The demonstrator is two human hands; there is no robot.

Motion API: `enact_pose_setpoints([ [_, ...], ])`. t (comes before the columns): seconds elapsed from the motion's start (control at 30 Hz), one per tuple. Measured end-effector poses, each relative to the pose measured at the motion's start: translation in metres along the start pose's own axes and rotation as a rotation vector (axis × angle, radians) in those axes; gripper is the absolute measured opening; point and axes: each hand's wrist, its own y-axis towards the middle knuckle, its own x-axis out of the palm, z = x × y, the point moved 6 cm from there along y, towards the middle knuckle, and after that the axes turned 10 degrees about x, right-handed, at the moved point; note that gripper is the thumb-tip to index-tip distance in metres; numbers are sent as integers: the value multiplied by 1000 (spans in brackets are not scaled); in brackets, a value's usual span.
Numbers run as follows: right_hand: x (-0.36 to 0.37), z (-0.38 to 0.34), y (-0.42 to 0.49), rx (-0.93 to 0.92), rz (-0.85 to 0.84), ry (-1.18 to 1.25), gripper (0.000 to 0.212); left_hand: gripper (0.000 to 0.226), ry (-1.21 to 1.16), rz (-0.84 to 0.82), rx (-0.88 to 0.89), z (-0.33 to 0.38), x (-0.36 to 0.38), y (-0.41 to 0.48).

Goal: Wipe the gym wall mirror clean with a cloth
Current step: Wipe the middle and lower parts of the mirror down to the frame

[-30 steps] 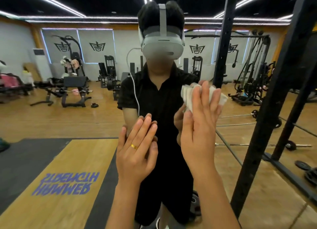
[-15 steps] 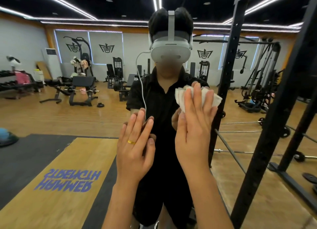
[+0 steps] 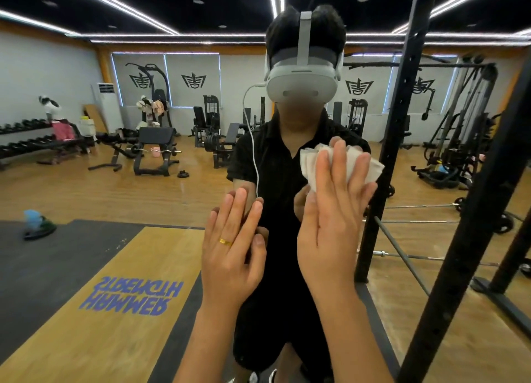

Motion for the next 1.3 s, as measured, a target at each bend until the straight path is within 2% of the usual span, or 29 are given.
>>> enact_pose_setpoints([
  [0.27,13,31,-76,-13,-102,-90,54,45,63,35,18,-2,7,-4],
  [0.5,12,-21,14,-109,-74,56,59,47,68,43,36,-5,6,-8],
  [0.63,11,-12,6,-142,-115,59,59,49,62,36,37,-4,5,-6],
  [0.8,-1,-3,1,-128,-4,195,54,44,-60,33,-56,-1,-1,-2],
  [0.9,-6,-2,1,-143,29,136,51,44,-128,66,-71,8,-14,10],
  [1.0,-10,0,4,-194,-15,-15,65,43,-202,97,-13,19,-30,40],
  [1.1,-12,5,1,-210,-114,-89,77,43,-257,10,42,27,-28,65],
  [1.2,-18,13,-7,-213,-173,-83,79,44,-219,-113,55,34,-14,68],
  [1.3,-31,30,-24,-149,-129,-8,71,42,-168,-82,-15,41,-11,65],
])
